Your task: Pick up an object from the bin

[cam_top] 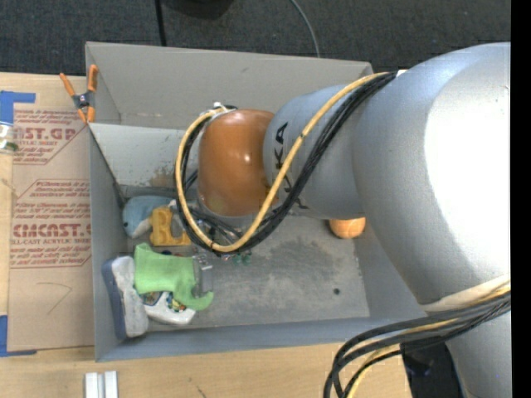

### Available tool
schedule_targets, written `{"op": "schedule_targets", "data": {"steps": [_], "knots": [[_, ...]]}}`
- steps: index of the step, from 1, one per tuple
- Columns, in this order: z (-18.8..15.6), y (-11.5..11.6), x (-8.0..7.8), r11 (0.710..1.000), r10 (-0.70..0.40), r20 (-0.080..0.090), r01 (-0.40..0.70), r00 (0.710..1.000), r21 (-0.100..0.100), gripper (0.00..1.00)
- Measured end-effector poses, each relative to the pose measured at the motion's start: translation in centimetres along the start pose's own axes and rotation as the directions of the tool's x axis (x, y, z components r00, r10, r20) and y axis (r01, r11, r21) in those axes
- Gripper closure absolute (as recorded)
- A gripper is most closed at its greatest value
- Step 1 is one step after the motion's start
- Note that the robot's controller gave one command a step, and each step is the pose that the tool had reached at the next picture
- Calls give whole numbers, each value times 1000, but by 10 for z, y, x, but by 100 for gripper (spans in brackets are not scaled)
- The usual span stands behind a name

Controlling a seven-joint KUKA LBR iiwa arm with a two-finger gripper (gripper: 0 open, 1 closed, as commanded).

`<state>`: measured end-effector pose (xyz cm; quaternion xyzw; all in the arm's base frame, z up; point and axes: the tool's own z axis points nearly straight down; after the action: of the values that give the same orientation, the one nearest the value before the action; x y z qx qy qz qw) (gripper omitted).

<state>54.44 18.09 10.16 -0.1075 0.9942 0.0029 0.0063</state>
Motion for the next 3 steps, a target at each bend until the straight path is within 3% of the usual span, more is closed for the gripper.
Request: {"op": "schedule_targets", "data": {"steps": [1, 2, 3], "knots": [[5, 9, -1, 994, -107, 1, 107, 994, 2, 0], [23, 21, -2, 984, -180, 1, 180, 984, 0, 100], [23, 21, -2, 984, -180, 1, 180, 984, 0, 100]]}}
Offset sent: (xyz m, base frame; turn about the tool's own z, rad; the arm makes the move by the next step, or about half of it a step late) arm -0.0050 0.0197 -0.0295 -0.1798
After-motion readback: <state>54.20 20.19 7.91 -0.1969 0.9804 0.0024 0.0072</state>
